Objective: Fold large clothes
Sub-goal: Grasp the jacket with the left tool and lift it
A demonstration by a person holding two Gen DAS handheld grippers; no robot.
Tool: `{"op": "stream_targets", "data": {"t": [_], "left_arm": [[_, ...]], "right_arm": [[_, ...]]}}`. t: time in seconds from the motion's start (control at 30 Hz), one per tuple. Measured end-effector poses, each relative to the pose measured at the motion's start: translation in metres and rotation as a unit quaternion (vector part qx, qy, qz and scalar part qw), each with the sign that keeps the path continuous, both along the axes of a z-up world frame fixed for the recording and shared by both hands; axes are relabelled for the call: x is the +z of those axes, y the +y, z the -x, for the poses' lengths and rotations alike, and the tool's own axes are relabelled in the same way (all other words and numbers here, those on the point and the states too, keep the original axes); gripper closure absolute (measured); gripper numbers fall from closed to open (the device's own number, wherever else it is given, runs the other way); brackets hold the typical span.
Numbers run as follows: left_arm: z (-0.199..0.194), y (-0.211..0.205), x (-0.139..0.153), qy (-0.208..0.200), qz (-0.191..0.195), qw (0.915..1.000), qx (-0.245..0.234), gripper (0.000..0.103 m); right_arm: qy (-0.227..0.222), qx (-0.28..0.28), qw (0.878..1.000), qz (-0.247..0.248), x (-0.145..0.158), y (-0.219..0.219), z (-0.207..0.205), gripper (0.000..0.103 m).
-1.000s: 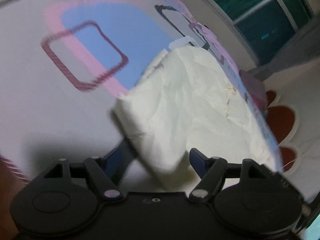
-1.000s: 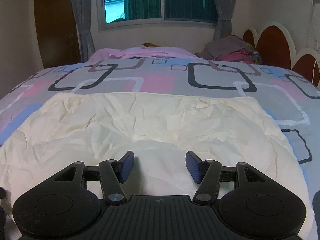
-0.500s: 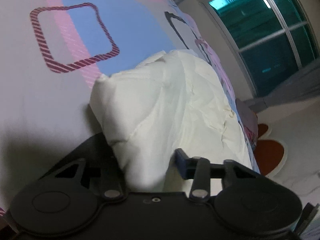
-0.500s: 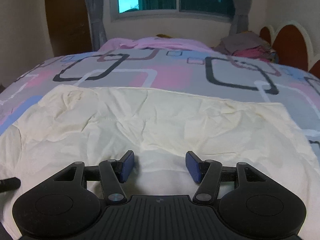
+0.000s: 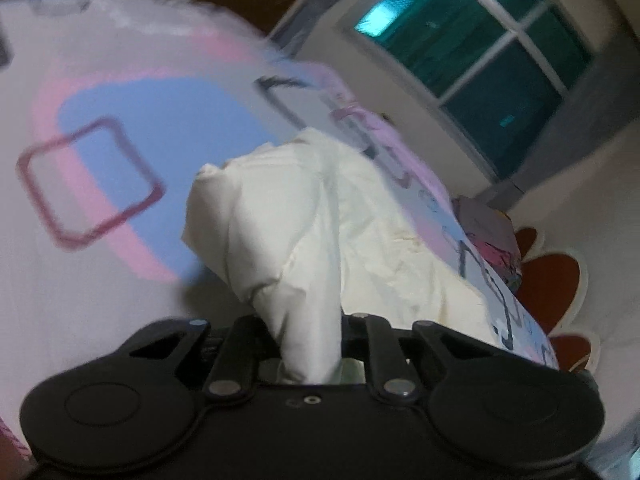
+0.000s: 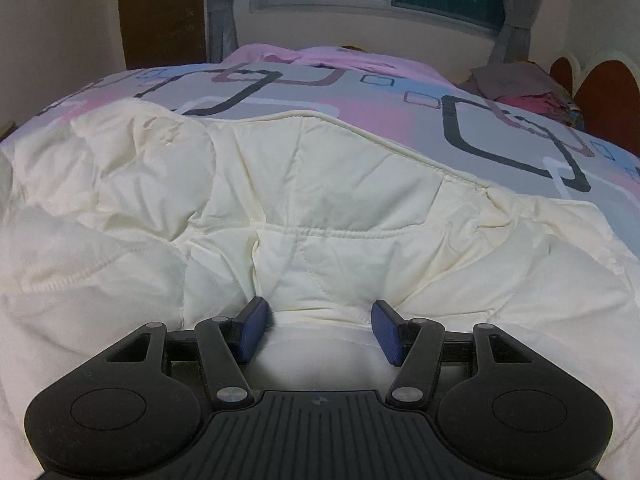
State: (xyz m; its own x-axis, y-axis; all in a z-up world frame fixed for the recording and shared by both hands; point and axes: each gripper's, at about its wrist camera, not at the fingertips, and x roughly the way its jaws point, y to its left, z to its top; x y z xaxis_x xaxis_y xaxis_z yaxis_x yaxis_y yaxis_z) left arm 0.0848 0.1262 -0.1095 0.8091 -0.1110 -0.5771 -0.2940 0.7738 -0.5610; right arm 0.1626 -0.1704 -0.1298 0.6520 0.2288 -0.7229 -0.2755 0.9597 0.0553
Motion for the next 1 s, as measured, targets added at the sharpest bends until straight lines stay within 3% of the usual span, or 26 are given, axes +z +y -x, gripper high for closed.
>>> {"op": "stream_targets", "data": {"t": [0.2, 0.3, 0.43, 0.57, 0.67, 0.77, 1.0], "left_arm": [[-0.005, -0.037, 0.041, -0.053, -0.107, 0.9904, -0.069, 0.09], [-0.004, -0.056, 0.057, -0.073, -0.14, 0.982, -0.103, 0.09], [-0.005, -0.086, 0.073, -0.103, -0.182, 0.9662, -0.15, 0.09], [0.0, -0.122, 0.083, -0.135, -0.227, 0.9414, -0.209, 0.09], [0.004, -0.15, 0.086, -0.158, -0.256, 0.9181, -0.258, 0.09], [0.006, -0.178, 0.085, -0.175, -0.272, 0.8946, -0.308, 0.09], [0.013, -0.24, 0.064, -0.184, -0.277, 0.8404, -0.428, 0.09]], "right_arm": [[0.006, 0.003, 1.0, -0.009, 0.01, -0.006, -0.001, 0.045], [-0.007, -0.005, 0.999, -0.031, 0.031, -0.02, 0.006, 0.045], [-0.032, -0.015, 0.999, -0.024, 0.054, -0.055, 0.033, 0.045], [-0.029, -0.07, 0.997, -0.011, 0.06, -0.101, 0.062, 0.045], [-0.032, -0.11, 0.993, 0.012, 0.06, -0.128, 0.083, 0.045], [-0.011, -0.146, 0.989, 0.003, 0.053, -0.152, 0.098, 0.045], [0.017, -0.148, 0.988, -0.048, 0.04, -0.171, 0.104, 0.046]]}}
